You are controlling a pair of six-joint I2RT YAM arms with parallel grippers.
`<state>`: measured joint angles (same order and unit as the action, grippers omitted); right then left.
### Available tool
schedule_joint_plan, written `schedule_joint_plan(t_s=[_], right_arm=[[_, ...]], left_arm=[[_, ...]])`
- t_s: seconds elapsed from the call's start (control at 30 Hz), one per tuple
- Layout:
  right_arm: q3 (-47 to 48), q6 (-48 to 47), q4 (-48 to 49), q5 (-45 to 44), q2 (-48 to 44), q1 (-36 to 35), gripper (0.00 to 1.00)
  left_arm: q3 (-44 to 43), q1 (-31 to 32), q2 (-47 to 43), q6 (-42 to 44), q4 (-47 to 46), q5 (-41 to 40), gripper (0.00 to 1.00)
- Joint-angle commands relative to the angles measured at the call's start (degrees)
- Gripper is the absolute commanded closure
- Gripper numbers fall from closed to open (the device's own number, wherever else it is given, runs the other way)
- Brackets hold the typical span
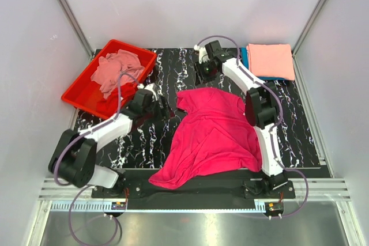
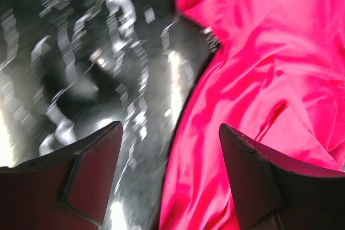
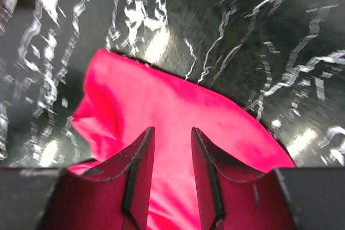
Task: Fold and stack the t-shirts
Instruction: Flatten the tshirt out
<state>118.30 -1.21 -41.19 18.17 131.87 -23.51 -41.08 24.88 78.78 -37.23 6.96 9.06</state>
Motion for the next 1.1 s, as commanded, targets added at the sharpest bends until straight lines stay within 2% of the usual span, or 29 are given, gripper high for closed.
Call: schedule_joint_plan(t_s=[0.0, 0.1, 0.2, 0.37, 0.7, 0.83, 1.03, 1.07], right_arm=[[4.47, -8.35, -4.95, 4.67, 4.44, -0.31, 0.60], [7.29, -10.82, -5.66, 8.45, 6.81, -0.31, 0.59], [8.35, -12.40, -5.48, 8.28, 8.66, -0.14, 0.58], [10.54, -12.15, -4.60, 8.63, 11.56, 0.13, 0.56], [9.49, -13.90, 1.55, 8.10, 9.72, 0.22, 0.57], [12.48, -14.34, -0.72, 7.93, 12.96, 0.22, 0.56], [12.39, -14.78, -0.56, 9.85, 14.29, 0.57, 0.56], [12.57, -14.87, -0.73, 10.30, 14.46, 0.57, 0.56]], left_arm=[[-6.28, 2.18, 3.73, 2.69, -10.91, 0.09, 0.23], [-8.49, 2.98, 8.05, 5.24, -12.75, -1.14, 0.23], [-10.07, 2.98, 10.59, 5.77, -15.04, -2.55, 0.22], [-15.69, 2.98, 16.74, 7.53, -12.50, -3.78, 0.21], [-16.92, 2.98, 22.20, 9.81, -18.38, -3.88, 0.23], [-18.15, 2.98, 24.22, 11.74, -20.14, -2.30, 0.23], [-17.54, 2.98, 25.72, 11.74, -21.81, -0.10, 0.28], [-17.19, 2.98, 25.81, 11.92, -22.77, 0.34, 0.33]])
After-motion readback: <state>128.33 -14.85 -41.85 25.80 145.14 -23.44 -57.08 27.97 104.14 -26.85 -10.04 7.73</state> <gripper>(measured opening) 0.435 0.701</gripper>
